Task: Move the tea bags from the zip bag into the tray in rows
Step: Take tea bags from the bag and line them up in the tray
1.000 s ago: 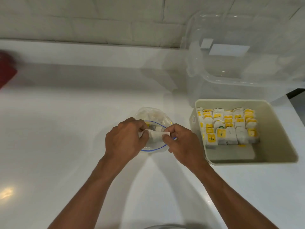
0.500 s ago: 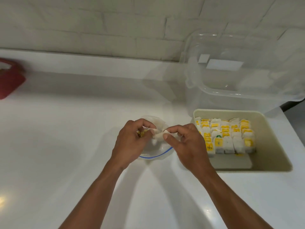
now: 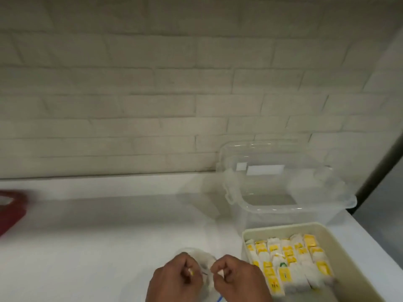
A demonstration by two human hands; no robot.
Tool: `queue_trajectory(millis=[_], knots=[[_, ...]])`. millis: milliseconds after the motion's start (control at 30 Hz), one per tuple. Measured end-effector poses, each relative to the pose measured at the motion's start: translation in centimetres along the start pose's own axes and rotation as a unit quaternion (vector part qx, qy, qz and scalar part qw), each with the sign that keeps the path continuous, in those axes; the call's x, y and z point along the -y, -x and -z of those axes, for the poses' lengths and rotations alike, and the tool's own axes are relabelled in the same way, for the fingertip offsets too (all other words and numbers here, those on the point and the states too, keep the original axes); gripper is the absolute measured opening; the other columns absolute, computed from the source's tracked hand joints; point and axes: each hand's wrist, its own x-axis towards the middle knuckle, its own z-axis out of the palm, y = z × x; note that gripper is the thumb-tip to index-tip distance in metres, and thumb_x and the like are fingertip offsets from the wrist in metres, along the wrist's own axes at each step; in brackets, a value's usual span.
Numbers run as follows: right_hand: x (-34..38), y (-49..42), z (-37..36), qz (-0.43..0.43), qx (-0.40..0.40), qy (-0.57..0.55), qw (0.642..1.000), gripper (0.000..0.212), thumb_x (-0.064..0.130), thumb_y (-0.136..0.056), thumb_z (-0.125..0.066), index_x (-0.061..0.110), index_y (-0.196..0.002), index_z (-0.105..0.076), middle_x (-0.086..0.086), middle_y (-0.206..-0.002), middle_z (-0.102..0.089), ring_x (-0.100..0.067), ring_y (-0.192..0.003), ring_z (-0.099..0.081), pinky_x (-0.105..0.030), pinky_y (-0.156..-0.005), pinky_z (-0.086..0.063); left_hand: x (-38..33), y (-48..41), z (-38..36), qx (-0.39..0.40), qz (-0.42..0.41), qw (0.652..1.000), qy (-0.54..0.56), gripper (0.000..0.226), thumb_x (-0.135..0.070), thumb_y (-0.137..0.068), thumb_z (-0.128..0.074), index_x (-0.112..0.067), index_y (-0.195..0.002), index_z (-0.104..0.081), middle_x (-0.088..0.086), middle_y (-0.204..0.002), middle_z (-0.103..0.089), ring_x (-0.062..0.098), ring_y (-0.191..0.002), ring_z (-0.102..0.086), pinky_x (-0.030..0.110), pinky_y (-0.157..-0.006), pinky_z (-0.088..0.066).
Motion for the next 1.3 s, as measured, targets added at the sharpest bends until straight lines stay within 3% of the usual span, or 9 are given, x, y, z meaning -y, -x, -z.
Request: queue_trajectory(millis=[67, 167, 300, 467, 667, 833, 1033, 1100, 1300], knots=[[-0.3, -0.3, 0.0, 0.006, 0.006, 0.033, 0.999, 0.021, 0.032, -0.074, -0.068, 0.052, -0.077, -0.062, 0.026, -0.063, -0.059, 0.002, -0.066, -0.059, -0.005, -0.065, -0.040, 0.1, -0.2, 0.2, 0.022, -0.029, 0.999, -0.032, 0.013, -0.043, -0.075, -0.061, -0.046, -0.086, -0.055, -0.024, -0.069, -0.062, 0.002, -0.071, -0.061, 0.022, -0.070, -0.051], [0.0, -0.5, 0.1, 0.010, -0.011, 0.035, 0.999, 0.024, 0.027, -0.080, -0.069, 0.042, -0.097, -0.063, 0.016, -0.064, -0.059, 0.000, -0.067, -0.059, -0.011, -0.065, -0.039, -0.5, -0.5, 0.7, 0.016, -0.066, 0.996, -0.050, 0.022, -0.040, -0.081, -0.062, -0.048, -0.098, -0.052, -0.022, -0.076, -0.063, 0.003, -0.076, -0.062, 0.028, -0.069, -0.052], [0.3, -1.2, 0.5, -0.004, -0.021, 0.050, 0.999, 0.035, 0.027, -0.083, -0.073, 0.033, -0.114, -0.057, 0.017, -0.072, -0.062, -0.011, -0.088, -0.064, -0.027, -0.080, -0.048, -1.0, -1.6, 1.1, 0.017, -0.074, 0.994, -0.083, 0.022, -0.038, -0.081, -0.067, -0.043, -0.100, -0.058, -0.024, -0.075, -0.062, 0.008, -0.083, -0.061, 0.028, -0.070, -0.050], [0.0, -1.1, 0.9, -0.008, -0.006, 0.101, 0.995, 0.013, 0.030, -0.083, -0.072, 0.030, -0.095, -0.067, 0.009, -0.090, -0.073, -0.018, -0.095, -0.065, -0.033, -0.084, -0.051, -0.6, -1.5, 1.0, 0.033, -0.082, 0.993, -0.081, 0.021, -0.026, -0.082, -0.065, -0.043, -0.092, -0.067, -0.024, -0.072, -0.064, 0.008, -0.087, -0.060, 0.030, -0.072, -0.052], [0.1, -1.3, 2.9, 0.013, 0.015, 0.096, 0.995, 0.029, 0.027, -0.081, -0.073, 0.029, -0.109, -0.063, 0.011, -0.089, -0.072, -0.016, -0.098, -0.064, -0.032, -0.087, -0.049, -1.7, -1.0, 0.5, 0.048, -0.082, 0.993, -0.064, 0.031, -0.022, -0.079, -0.065, -0.043, -0.101, -0.067, -0.023, -0.071, -0.065, 0.006, -0.085, -0.061, 0.030, -0.074, -0.053], [-0.6, -2.3, 4.9, 0.037, 0.045, 0.154, 0.986, 0.013, 0.036, -0.075, -0.074, 0.036, -0.079, -0.061, 0.011, -0.082, -0.072, -0.016, -0.088, -0.066, -0.034, -0.079, -0.053, -3.5, -0.3, 0.2, 0.029, -0.062, 0.997, -0.041, 0.015, -0.028, -0.076, -0.072, -0.039, -0.084, -0.068, -0.022, -0.071, -0.067, 0.003, -0.078, -0.064, 0.034, -0.072, -0.057], [-2.8, -2.3, 8.9, 0.089, 0.090, 0.083, 0.988, 0.020, 0.026, -0.078, -0.078, 0.033, -0.093, -0.069, 0.015, -0.074, -0.068, -0.005, -0.074, -0.063, -0.025, -0.069, -0.047, -6.4, 0.5, -0.9, 0.038, -0.083, 0.996, -0.013, 0.010, -0.029, -0.082, -0.071, -0.036, -0.088, -0.075, -0.018, -0.075, -0.069, 0.008, -0.074, -0.065, 0.028, -0.058, -0.054], [-4.1, -2.4, 10.6, 0.083, 0.092, 0.117, 0.985, 0.019, 0.030, -0.075, -0.081, 0.032, -0.088, -0.068, 0.016, -0.070, -0.068, -0.006, -0.075, -0.065, -0.023, -0.066, -0.046, -7.7, 0.6, -1.6, 0.046, -0.097, 0.994, -0.012, 0.010, -0.024, -0.085, -0.071, -0.032, -0.090, -0.076, -0.016, -0.081, -0.070, 0.005, -0.079, -0.065, 0.023, -0.064, -0.050], [-8.5, -2.6, 15.0, 0.081, 0.132, 0.170, 0.973, 0.010, 0.035, -0.076, -0.079, 0.035, -0.078, -0.069, 0.018, -0.067, -0.069, -0.004, -0.071, -0.065, -0.035, -0.075, -0.056, -12.0, 0.9, -5.0, 0.101, -0.157, 0.982, -0.034, 0.011, -0.022, -0.086, -0.070, -0.030, -0.092, -0.073, -0.013, -0.080, -0.073, 0.006, -0.080, -0.068, 0.036, -0.079, -0.056]])
